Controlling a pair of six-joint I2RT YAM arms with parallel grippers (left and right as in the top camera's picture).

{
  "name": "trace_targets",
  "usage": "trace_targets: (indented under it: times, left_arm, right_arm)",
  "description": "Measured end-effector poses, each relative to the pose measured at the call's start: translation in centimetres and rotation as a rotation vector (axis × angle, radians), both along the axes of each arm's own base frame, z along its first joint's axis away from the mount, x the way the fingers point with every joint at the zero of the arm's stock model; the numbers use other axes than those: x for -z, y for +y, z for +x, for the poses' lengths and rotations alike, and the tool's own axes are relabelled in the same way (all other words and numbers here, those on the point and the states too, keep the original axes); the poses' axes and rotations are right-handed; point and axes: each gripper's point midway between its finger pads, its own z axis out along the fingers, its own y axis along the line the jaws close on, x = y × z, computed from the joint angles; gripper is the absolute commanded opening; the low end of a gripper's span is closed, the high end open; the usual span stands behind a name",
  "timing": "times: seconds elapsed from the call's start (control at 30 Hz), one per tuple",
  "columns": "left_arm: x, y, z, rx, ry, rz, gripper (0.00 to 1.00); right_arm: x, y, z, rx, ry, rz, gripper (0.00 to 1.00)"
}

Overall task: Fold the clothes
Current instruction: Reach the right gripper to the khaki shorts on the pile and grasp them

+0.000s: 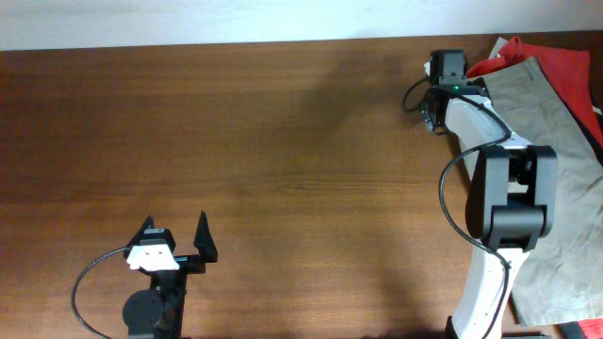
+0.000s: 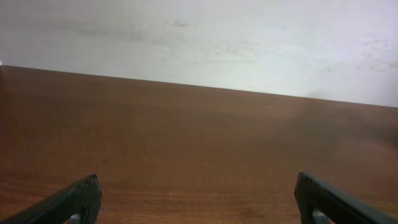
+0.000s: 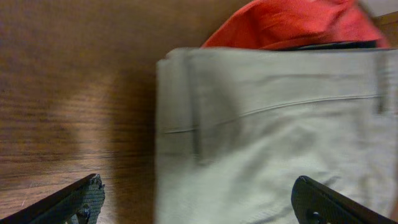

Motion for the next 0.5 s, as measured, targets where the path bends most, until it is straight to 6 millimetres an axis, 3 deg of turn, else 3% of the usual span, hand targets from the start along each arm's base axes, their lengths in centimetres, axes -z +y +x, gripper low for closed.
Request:
trace_targets:
  times: [0.17, 0.33, 0.43, 0.5]
  left_arm:
    - [0.0, 0.0, 0.0, 0.000, 0.000, 0.000, 0.99]
    - [0.0, 0.0, 0.0, 0.000, 0.000, 0.000, 0.99]
    - [0.0, 0.0, 0.0, 0.000, 0.000, 0.000, 0.99]
    - [0.0, 0.0, 0.0, 0.000, 0.000, 0.000, 0.99]
  right_arm:
    - [1.7, -0.2, 0.1, -0.008, 0.023, 0.005, 0.71]
    - [1.1, -1.4, 0.5, 0.021, -0.007, -0.021, 0.14]
    - [1.0, -1.5, 0.5, 0.049, -0.025, -0.017, 0.04]
    - [0.9, -1.6, 0.5, 0.066, -0.037, -0.013, 0.04]
